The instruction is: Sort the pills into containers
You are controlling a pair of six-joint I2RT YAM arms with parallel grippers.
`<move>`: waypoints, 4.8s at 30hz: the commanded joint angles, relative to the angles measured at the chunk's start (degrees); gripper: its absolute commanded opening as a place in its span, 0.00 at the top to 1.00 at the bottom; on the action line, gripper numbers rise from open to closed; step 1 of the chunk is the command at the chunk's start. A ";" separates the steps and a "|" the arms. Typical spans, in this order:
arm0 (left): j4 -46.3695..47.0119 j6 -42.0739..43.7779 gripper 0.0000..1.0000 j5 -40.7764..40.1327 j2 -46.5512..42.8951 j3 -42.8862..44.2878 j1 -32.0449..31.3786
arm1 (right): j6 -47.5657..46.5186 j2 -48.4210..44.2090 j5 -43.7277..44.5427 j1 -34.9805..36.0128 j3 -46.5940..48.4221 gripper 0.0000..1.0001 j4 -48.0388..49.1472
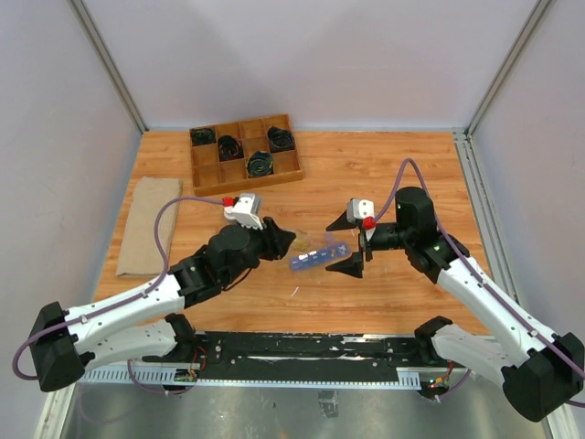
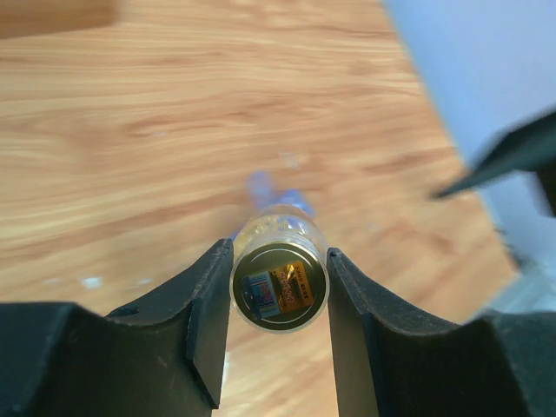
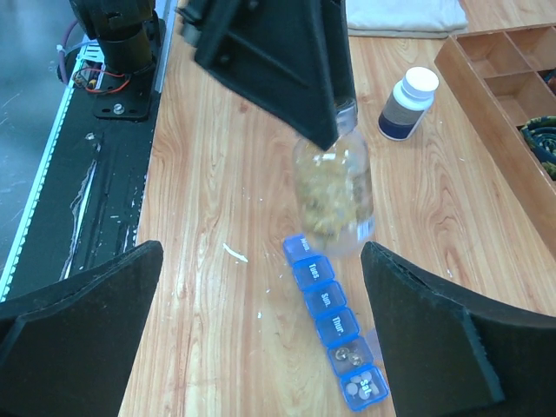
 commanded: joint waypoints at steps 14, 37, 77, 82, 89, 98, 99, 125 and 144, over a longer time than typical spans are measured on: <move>-23.58 4.11 1.00 -10.20 4.58 0.05 24.60 | 0.69 -1.12 -1.11 -1.46 -0.24 0.01 2.01; -15.02 7.79 0.91 -13.36 26.74 13.88 47.41 | 0.73 -1.15 -1.29 -1.46 -0.43 0.01 2.28; 23.61 45.72 0.26 47.85 -0.28 -13.17 23.19 | 16.05 8.73 -1.43 -18.78 2.74 0.01 3.93; 23.80 53.08 0.24 48.87 7.02 -12.32 19.59 | 10.42 11.41 0.63 -19.52 5.73 0.01 -2.24; 24.61 53.29 0.31 40.33 15.90 -9.94 17.11 | 5.43 17.21 2.42 -19.49 10.75 0.01 -10.77; 31.19 53.81 0.30 48.29 23.95 -8.77 16.75 | 8.32 21.66 3.52 -19.43 10.41 0.01 -9.15; 31.23 54.57 0.29 48.77 25.11 -8.26 16.47 | 8.89 22.55 4.18 -19.47 10.66 0.01 -9.20; 31.14 55.50 0.28 42.76 40.60 -2.19 12.36 | 13.78 29.62 7.80 -19.47 12.64 0.09 -9.87; 18.41 56.36 0.39 41.77 43.78 3.97 11.75 | 14.83 30.01 7.63 -19.44 13.17 0.12 -10.52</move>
